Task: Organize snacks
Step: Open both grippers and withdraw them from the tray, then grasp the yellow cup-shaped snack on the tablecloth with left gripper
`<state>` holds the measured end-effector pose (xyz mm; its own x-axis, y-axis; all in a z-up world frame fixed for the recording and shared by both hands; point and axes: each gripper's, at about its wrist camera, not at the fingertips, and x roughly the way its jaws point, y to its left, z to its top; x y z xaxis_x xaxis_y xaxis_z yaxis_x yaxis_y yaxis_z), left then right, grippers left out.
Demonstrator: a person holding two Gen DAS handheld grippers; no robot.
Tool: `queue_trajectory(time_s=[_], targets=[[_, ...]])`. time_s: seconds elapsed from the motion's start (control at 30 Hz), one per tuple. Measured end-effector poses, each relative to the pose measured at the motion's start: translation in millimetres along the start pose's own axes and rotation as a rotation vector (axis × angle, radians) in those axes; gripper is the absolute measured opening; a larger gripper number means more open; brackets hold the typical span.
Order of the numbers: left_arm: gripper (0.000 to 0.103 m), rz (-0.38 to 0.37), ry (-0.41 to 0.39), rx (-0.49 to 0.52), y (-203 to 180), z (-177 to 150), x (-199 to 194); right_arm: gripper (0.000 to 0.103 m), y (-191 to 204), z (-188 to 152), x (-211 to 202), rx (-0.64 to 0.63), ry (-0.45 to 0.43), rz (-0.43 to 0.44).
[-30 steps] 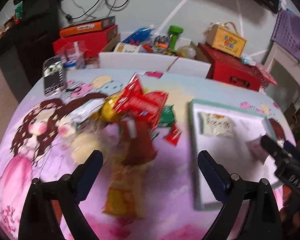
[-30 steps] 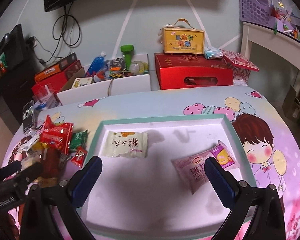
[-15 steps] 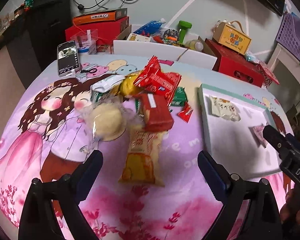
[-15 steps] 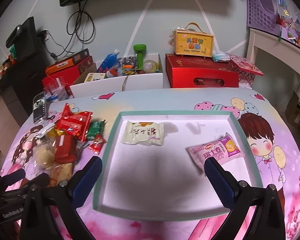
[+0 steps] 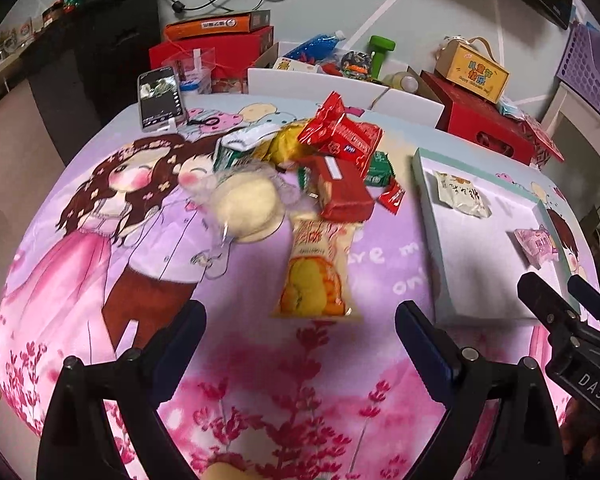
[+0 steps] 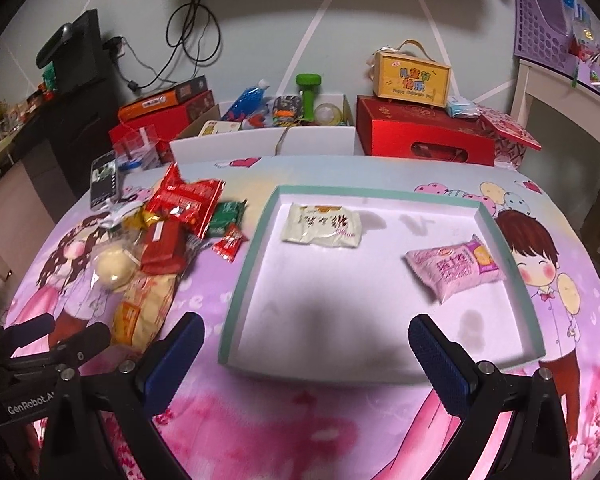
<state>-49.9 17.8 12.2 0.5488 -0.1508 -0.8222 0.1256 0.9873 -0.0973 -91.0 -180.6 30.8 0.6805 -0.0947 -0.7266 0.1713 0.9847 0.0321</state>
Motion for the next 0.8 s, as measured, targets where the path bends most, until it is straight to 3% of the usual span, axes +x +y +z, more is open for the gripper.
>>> queue_trajectory(time_s=[0.6, 0.8], targets=[[0.095, -0.035, 0.046, -0.034, 35.8, -39.6, -25.6, 0.103, 22.4, -31.2, -4.1, -0.037, 0.054, 0.027], [0.095, 0.003, 0.068, 0.003, 44.4, -53.1, -31.9, 0.103, 29.7, -39.2, -7.5, -0.055, 0.061, 0.021]])
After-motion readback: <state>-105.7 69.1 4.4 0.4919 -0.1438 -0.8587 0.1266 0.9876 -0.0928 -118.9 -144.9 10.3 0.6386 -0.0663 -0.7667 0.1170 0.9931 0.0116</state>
